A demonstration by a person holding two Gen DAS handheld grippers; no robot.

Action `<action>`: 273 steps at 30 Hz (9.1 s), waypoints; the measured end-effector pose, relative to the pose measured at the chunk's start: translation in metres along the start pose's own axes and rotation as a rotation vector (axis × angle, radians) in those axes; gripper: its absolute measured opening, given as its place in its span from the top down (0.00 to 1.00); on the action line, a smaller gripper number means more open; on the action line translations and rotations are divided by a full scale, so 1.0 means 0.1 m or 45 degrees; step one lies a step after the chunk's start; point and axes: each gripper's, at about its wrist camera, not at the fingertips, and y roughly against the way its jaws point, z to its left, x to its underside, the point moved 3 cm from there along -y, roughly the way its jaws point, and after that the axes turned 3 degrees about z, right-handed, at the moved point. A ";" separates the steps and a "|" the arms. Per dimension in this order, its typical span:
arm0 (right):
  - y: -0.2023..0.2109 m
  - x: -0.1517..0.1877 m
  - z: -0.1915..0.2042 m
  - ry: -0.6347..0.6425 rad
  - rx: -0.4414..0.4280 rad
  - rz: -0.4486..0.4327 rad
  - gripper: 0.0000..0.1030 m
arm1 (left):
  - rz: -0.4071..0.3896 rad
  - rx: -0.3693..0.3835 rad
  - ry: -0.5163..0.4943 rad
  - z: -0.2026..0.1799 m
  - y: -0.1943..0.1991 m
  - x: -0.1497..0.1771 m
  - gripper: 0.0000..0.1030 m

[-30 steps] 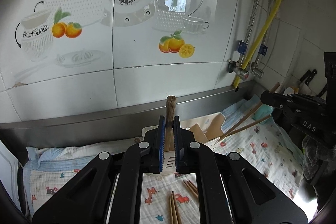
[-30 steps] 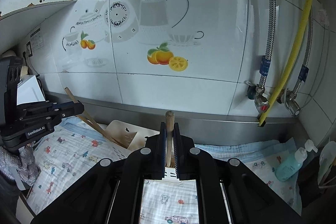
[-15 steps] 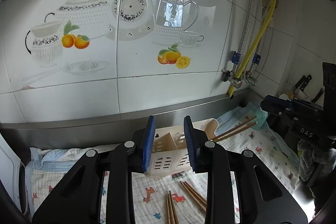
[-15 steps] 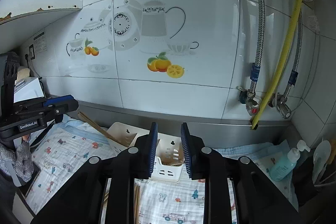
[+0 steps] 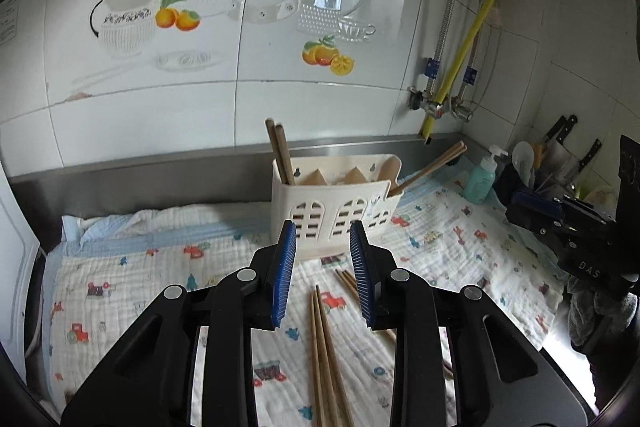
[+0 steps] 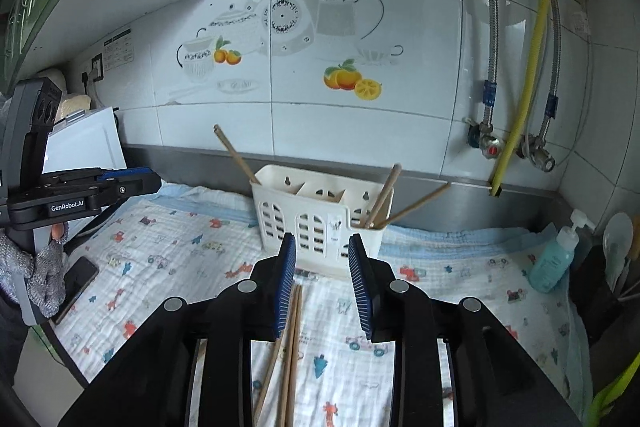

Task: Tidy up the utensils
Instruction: 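Lower the left tool onto a wooden chopstick while the right tool closes on another, then lift both held chopsticks and carry them above the white holder, then lower each chopstick into the white holder and open both tools, then move back over the blanket and close the left tool on a chopstick while the right tool grasps another, then lift both held chopsticks and carry them above the white holder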

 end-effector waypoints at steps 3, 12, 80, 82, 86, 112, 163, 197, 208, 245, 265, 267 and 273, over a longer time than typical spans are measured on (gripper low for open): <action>-0.02 0.27 0.08 -0.007 0.004 0.037 0.74 | 0.054 -0.010 0.027 0.06 -0.04 0.27 0.72; -0.10 0.92 0.19 -0.082 -0.001 0.134 0.74 | 0.234 -0.023 0.115 0.24 -0.21 1.06 0.72; -0.91 1.68 0.25 -0.059 -0.032 0.445 0.89 | 0.491 -0.110 0.065 0.09 -0.74 1.78 0.87; -0.89 1.69 0.26 -0.052 -0.025 0.445 0.89 | 0.486 -0.097 0.076 0.08 -0.73 1.79 0.87; -0.88 1.70 0.27 -0.053 -0.007 0.430 0.90 | 0.475 -0.106 0.064 0.05 -0.72 1.80 0.86; -0.11 0.75 0.15 -0.119 -0.017 0.081 0.94 | 0.248 -0.050 0.065 0.03 -0.31 1.25 0.94; -0.90 -0.92 -0.43 0.015 0.045 0.164 0.94 | -0.059 -0.061 -0.084 -0.16 -0.60 -1.15 0.94; -0.11 -0.24 -0.02 -0.016 0.000 -0.010 0.72 | -0.024 -0.010 -0.064 -0.18 -0.17 -0.37 0.91; -0.22 0.75 0.14 -0.092 -0.002 0.154 0.72 | 0.097 -0.009 0.037 0.00 -0.09 0.54 0.76; -0.90 1.69 0.34 -0.134 -0.025 0.411 0.88 | 0.410 0.015 0.078 -0.06 -0.43 1.80 0.77; -0.87 1.69 0.34 -0.148 -0.029 0.412 0.93 | 0.443 -0.058 0.051 -0.06 -0.73 1.82 0.89; -0.88 1.69 0.34 -0.148 -0.029 0.413 0.93 | 0.442 -0.065 0.048 -0.07 -0.74 1.82 0.89; -0.88 1.70 0.35 -0.147 -0.026 0.415 0.93 | 0.437 -0.122 -0.011 -0.17 -0.77 1.82 0.89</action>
